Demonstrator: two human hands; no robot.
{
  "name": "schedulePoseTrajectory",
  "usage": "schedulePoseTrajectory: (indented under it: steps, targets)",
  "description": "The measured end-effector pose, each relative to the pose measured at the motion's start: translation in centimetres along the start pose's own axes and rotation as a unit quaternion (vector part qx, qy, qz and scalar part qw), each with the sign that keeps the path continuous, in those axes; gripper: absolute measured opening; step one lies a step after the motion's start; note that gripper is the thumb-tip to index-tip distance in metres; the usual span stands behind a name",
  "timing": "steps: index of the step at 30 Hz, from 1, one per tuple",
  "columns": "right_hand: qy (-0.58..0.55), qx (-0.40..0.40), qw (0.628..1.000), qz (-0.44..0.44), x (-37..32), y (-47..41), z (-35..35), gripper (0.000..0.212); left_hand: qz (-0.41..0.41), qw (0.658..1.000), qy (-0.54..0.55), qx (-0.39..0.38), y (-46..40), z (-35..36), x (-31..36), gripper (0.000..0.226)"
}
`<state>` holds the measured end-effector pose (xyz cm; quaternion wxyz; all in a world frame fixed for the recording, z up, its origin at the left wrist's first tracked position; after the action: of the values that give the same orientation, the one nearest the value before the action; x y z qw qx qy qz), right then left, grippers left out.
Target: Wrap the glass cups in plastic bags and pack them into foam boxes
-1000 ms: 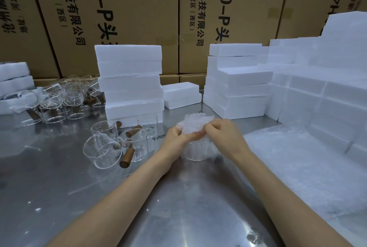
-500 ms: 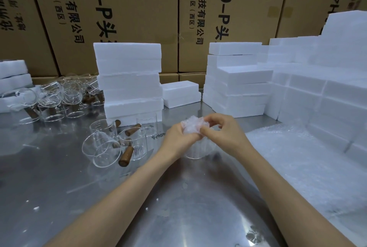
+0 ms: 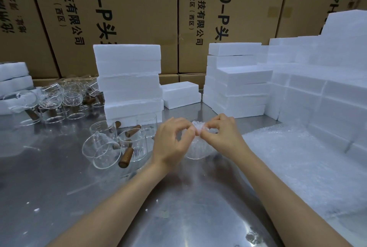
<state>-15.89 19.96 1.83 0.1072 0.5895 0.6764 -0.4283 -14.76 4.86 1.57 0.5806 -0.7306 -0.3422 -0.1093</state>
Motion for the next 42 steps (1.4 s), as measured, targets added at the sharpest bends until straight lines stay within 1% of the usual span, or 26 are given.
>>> schedulePoseTrajectory:
  steps: [2, 4, 7, 8, 9, 11, 13, 15, 16, 18, 20, 22, 25, 27, 29, 30, 32, 34, 35, 36, 37, 39, 41, 42]
  targets:
    - [0.014, -0.005, 1.0, -0.003, 0.0, 0.1, 0.0, 0.01, 0.019, 0.997, -0.068, -0.038, 0.3, -0.1, -0.1, 0.046]
    - [0.005, -0.002, 1.0, -0.008, -0.2, 0.1, 0.0, 0.016, 0.034, 0.987, -0.137, -0.074, 0.4, 0.0, -0.3, 0.052]
    - [-0.103, 0.026, 0.994, -0.005, -1.1, 0.4, -0.6, 0.034, 0.054, 0.961, -0.236, -0.135, 0.3, 0.4, -0.1, 0.062]
    - [-0.122, 0.03, 0.992, -0.01, -1.2, 0.4, -0.7, 0.041, 0.059, 0.951, -0.262, -0.153, 0.1, 0.5, 0.1, 0.065]
    - [-0.118, 0.025, 0.992, -0.019, -1.3, 0.5, -0.8, 0.044, 0.064, 0.943, -0.283, -0.165, 0.0, 0.6, 0.2, 0.068]
    - [-0.069, 0.0, 0.997, -0.044, -1.2, 0.7, -0.7, 0.043, 0.075, 0.933, -0.305, -0.175, -0.1, 0.6, 0.3, 0.068]
    - [-0.028, -0.027, 0.997, -0.06, -1.3, 0.8, -0.5, 0.043, 0.098, 0.937, -0.295, -0.159, 0.2, 0.4, 0.3, 0.058]
    - [-0.006, -0.047, 0.996, -0.073, -1.4, 0.9, -0.5, 0.051, 0.135, 0.952, -0.259, -0.093, 0.6, 0.1, 0.1, 0.04]
    - [0.009, -0.059, 0.995, -0.083, -1.5, 0.9, -0.4, 0.051, 0.142, 0.959, -0.239, -0.06, 0.6, -0.1, 0.1, 0.033]
    - [0.026, -0.078, 0.992, -0.095, -1.4, 1.3, -0.3, 0.043, 0.137, 0.969, -0.206, -0.013, 0.5, -0.4, 0.2, 0.026]
    - [0.017, -0.077, 0.992, -0.102, -1.5, 1.6, -0.2, 0.04, 0.127, 0.973, -0.191, -0.001, 0.4, -0.7, 0.2, 0.026]
    - [0.033, -0.07, 0.99, -0.118, -1.6, 1.7, 0.1, 0.041, 0.124, 0.975, -0.187, -0.01, 0.4, -0.8, -0.1, 0.029]
    - [0.1, -0.094, 0.982, -0.133, -1.5, 1.4, 0.8, 0.046, 0.105, 0.978, -0.177, -0.031, 0.4, -0.6, -0.4, 0.035]
    - [0.112, -0.09, 0.98, -0.14, -1.4, 1.5, 1.1, 0.054, 0.1, 0.977, -0.178, -0.053, 0.3, -0.6, -0.5, 0.037]
    - [0.133, -0.064, 0.977, -0.153, -1.4, 1.6, 1.2, 0.066, 0.104, 0.973, -0.187, -0.083, 0.3, -0.5, -0.6, 0.038]
    - [0.145, -0.044, 0.976, -0.155, -1.6, 1.5, 1.1, 0.068, 0.105, 0.969, -0.198, -0.102, 0.3, -0.5, -0.7, 0.039]
    - [0.136, 0.018, 0.979, -0.151, -1.9, 1.4, 0.4, 0.067, 0.105, 0.96, -0.226, -0.127, 0.2, -0.4, -1.0, 0.046]
    - [0.098, 0.073, 0.983, -0.134, -2.1, 1.2, -0.5, 0.066, 0.108, 0.953, -0.252, -0.131, 0.1, -0.3, -1.1, 0.051]
    - [0.092, 0.079, 0.984, -0.131, -2.1, 1.1, -0.7, 0.067, 0.113, 0.95, -0.261, -0.131, 0.0, -0.3, -1.2, 0.052]
    - [0.101, 0.068, 0.984, -0.133, -2.2, 1.1, -0.7, 0.068, 0.116, 0.949, -0.261, -0.131, 0.0, -0.2, -1.3, 0.052]
    - [0.122, 0.047, 0.982, -0.14, -2.2, 1.2, -0.5, 0.069, 0.11, 0.955, -0.244, -0.126, 0.1, -0.1, -1.5, 0.051]
    - [0.172, 0.006, 0.972, -0.158, -2.2, 1.3, 0.3, 0.069, 0.058, 0.979, -0.17, -0.095, 0.2, -0.1, -1.6, 0.048]
    - [0.2, -0.008, 0.964, -0.173, -2.1, 1.3, 0.9, 0.069, -0.01, 0.996, -0.087, -0.024, 0.2, 0.1, -1.6, 0.048]
    - [0.207, -0.008, 0.963, -0.174, -2.0, 1.3, 1.0, 0.07, -0.041, 0.998, -0.049, 0.016, 0.2, 0.1, -1.7, 0.047]
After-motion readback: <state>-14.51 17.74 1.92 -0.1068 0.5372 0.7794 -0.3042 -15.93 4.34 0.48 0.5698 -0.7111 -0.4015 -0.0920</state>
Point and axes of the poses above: each hand's wrist, its own y-axis away from the middle knuckle, its own z-axis out of the palm, x = y × z, the point moved 1 cm from there along -y, towards the middle knuckle, and after that the axes turned 4 degrees about x, right-handed, at the moved point
